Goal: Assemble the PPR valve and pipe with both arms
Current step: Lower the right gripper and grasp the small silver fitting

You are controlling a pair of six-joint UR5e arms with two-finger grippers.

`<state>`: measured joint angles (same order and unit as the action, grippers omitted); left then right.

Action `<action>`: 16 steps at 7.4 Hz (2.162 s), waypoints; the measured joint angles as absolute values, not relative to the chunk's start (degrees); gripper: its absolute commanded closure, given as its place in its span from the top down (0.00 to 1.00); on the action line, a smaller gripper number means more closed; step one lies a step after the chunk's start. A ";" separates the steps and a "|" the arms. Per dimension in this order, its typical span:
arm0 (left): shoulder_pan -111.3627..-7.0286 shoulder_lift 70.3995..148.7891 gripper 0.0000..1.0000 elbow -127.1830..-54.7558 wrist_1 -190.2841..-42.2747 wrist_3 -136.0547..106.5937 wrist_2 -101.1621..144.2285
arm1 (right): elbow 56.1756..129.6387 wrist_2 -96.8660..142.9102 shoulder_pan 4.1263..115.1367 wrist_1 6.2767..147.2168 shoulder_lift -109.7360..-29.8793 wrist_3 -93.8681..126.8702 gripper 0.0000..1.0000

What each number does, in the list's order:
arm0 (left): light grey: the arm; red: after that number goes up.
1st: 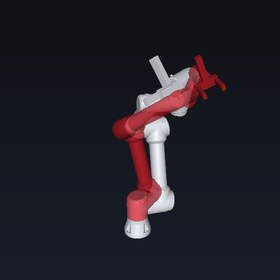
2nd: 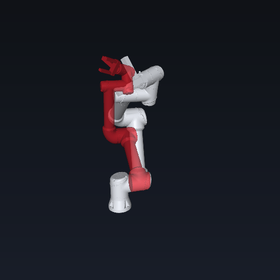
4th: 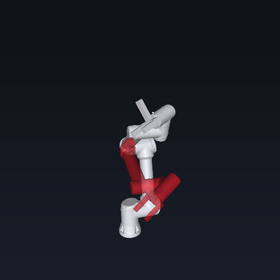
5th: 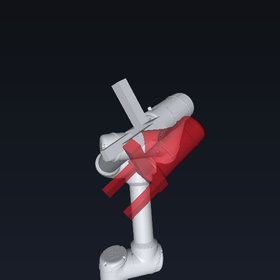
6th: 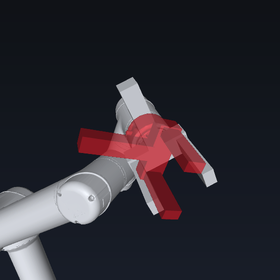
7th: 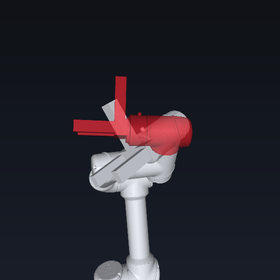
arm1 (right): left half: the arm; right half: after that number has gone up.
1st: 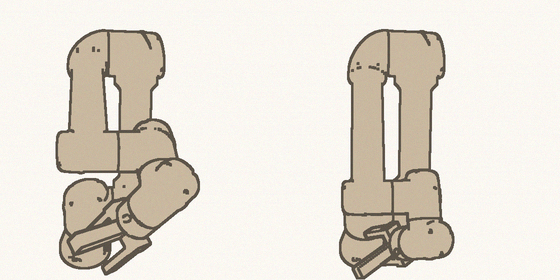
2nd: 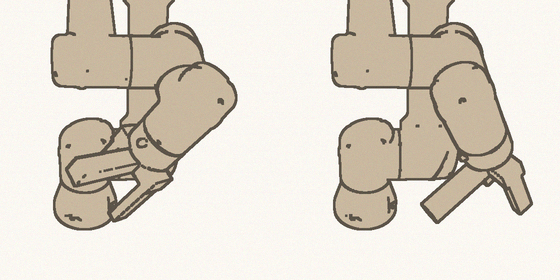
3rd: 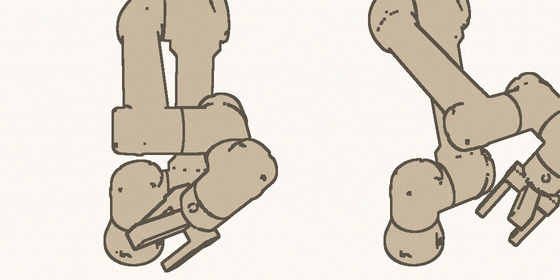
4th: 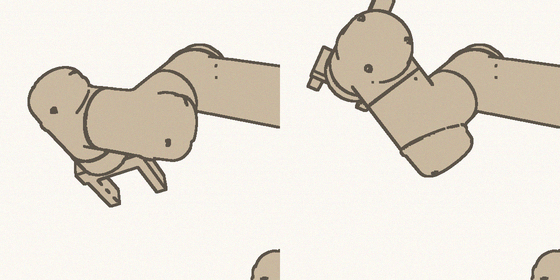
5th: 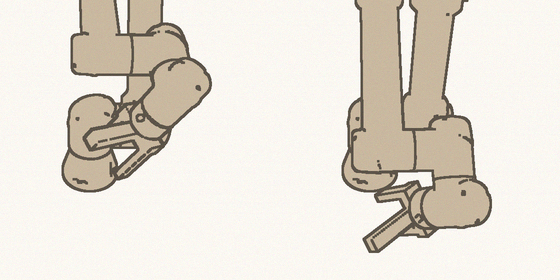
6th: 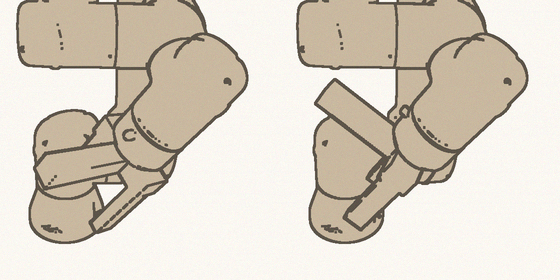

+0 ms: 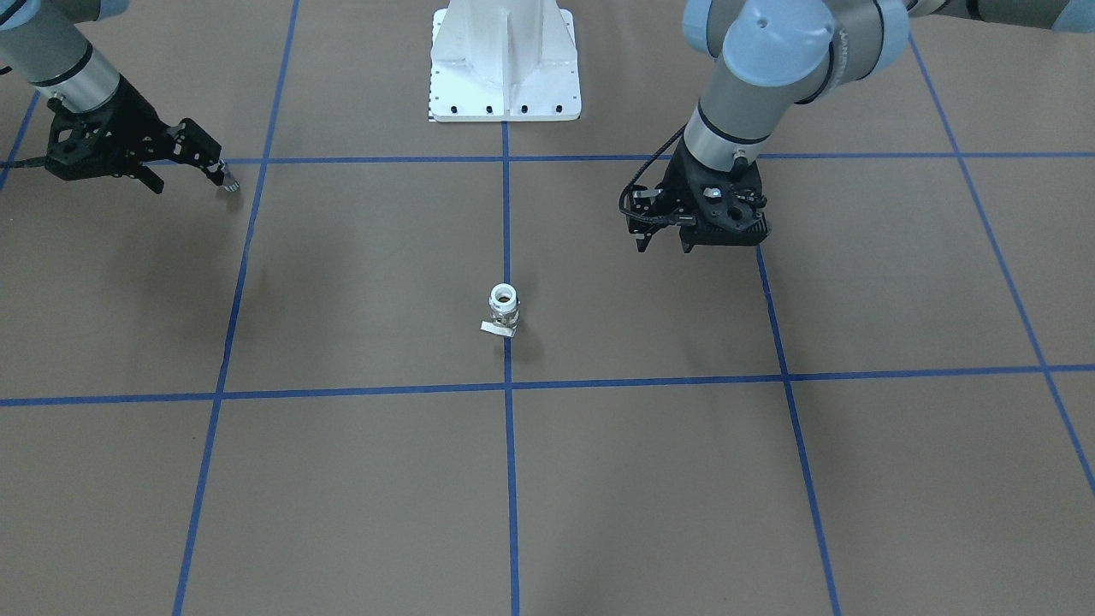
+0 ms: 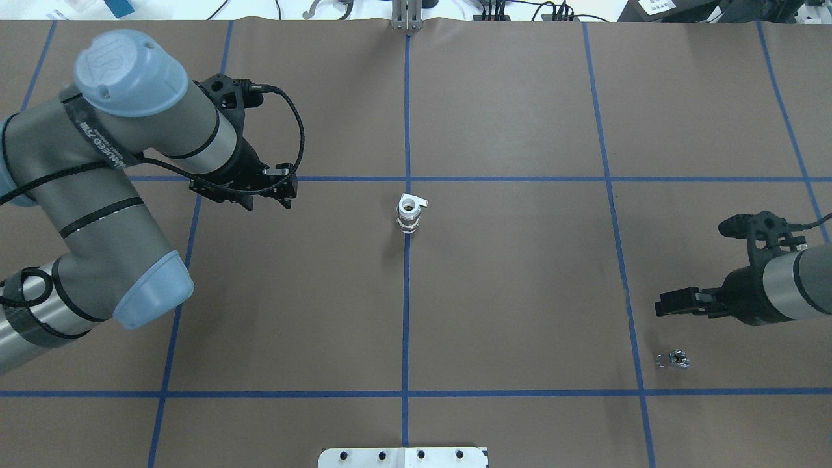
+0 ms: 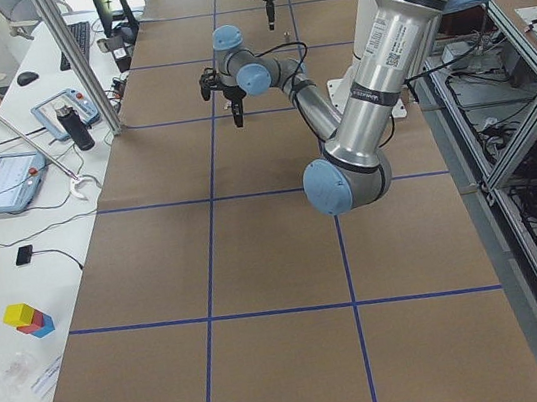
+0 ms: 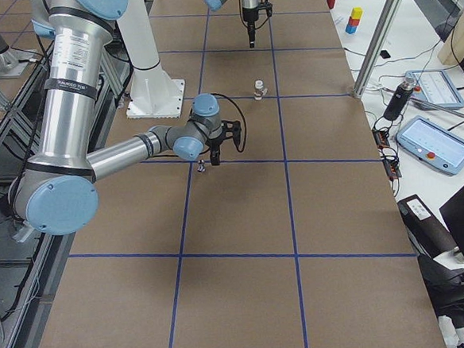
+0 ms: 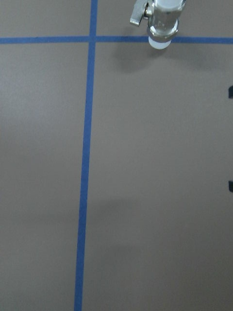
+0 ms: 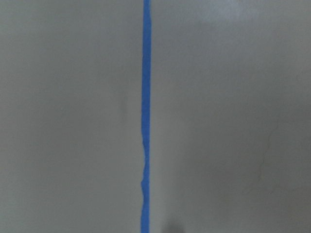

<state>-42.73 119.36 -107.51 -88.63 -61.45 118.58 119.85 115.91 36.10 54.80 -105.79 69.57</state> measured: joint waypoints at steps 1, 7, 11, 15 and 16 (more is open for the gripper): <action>-43.16 118.63 0.65 -107.89 -88.61 -60.72 118.66 | 120.88 113.63 33.22 54.83 -106.53 73.27 0.92; -43.34 117.64 0.66 -107.98 -88.68 -60.30 118.66 | 121.20 106.81 25.96 55.39 -108.89 78.38 0.85; -43.33 117.43 0.66 -108.08 -88.68 -60.38 118.67 | 120.62 106.24 24.53 56.91 -108.56 79.04 0.77; -43.31 117.42 0.66 -108.03 -88.70 -60.38 118.66 | 120.30 106.24 24.09 56.95 -108.50 79.45 0.31; -43.32 117.42 0.66 -108.04 -88.74 -60.38 118.65 | 120.24 106.27 24.09 56.95 -108.53 79.45 0.21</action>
